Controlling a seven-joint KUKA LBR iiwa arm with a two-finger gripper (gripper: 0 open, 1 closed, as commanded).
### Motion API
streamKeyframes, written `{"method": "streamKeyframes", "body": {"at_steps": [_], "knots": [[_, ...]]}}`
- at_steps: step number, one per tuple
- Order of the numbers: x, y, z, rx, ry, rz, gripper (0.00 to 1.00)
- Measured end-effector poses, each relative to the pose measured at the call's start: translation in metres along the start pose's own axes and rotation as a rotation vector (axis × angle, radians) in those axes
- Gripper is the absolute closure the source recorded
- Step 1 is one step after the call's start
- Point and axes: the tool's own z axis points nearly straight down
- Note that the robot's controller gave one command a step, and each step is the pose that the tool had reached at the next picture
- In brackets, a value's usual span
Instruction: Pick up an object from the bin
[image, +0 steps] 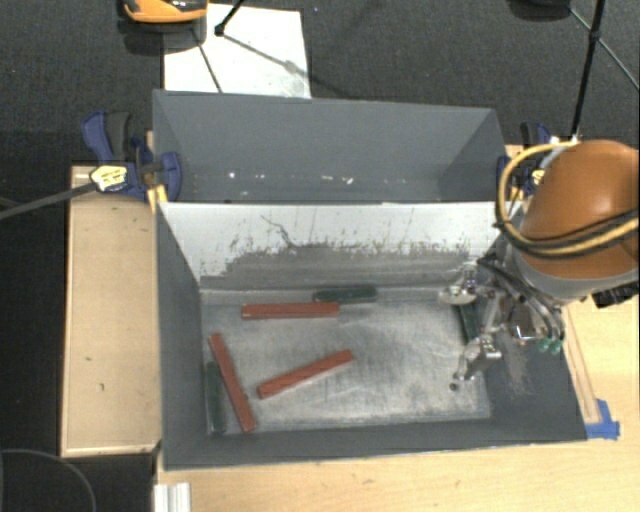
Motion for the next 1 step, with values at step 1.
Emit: {"method": "streamKeyframes", "body": {"at_steps": [1], "knots": [[0.0,0.0,0.0,0.0,0.0,-0.001,0.0]]}}
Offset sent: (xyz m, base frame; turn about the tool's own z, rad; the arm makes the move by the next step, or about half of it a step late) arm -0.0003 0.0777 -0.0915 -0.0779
